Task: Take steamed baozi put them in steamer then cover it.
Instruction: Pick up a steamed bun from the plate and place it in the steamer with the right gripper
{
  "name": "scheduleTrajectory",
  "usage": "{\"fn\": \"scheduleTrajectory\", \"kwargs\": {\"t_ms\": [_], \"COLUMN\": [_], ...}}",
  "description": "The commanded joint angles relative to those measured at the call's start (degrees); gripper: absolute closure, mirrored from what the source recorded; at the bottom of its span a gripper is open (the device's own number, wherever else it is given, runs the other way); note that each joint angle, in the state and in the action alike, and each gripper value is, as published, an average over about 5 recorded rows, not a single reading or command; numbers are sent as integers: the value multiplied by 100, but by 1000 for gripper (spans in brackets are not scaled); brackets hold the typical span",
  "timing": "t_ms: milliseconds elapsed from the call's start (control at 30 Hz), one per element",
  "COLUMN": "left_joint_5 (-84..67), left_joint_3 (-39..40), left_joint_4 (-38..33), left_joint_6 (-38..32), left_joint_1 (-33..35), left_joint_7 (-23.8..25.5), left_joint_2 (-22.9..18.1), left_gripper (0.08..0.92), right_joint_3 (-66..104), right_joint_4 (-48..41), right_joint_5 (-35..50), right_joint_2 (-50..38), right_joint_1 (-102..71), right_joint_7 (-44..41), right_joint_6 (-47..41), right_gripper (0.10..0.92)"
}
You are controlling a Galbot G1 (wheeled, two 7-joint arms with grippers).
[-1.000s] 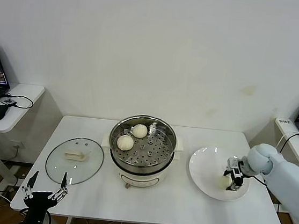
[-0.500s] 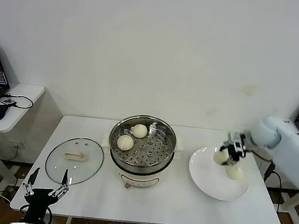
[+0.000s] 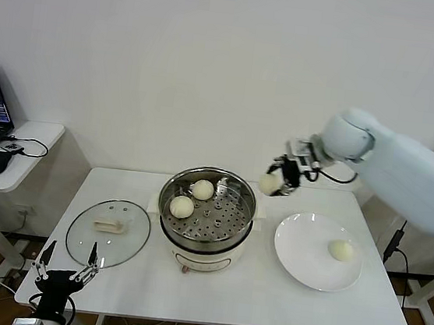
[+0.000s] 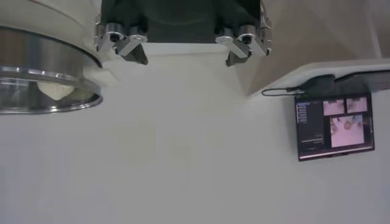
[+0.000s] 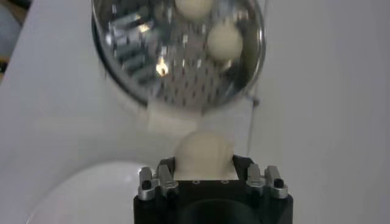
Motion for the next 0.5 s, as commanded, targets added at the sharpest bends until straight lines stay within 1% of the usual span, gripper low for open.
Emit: {"fn": "scheduleTrajectory", "kwargs": {"t_ms": [33,167,367,500], "left_joint_5": [-15,-22,-24,-24], "left_joint_3": [-45,-89,-94,-87], "left_joint_4": [0,-27,-43,-60], "left_joint_6": [0,-1,-2,-10], "left_joint_1": [-6,3,-27,-17], "left_joint_7": [1,1,-3,-2], "left_joint_2": [-4,-20,-88,-111], "left_gripper": [177,177,177,177], "right_joint_3": [-945,-1244,-1511,-1617], "right_joint_4": [20,-60,-106,-257], "right_joint_5": [543,-13,-410,-977], "right_joint_2": [1245,1472,1734,1883], "right_joint_1": [400,231,121,26], "right_joint_7": [455,542,661,765], "right_joint_6": [403,1000,1458,1931], "right_gripper": [414,414,414,410]}}
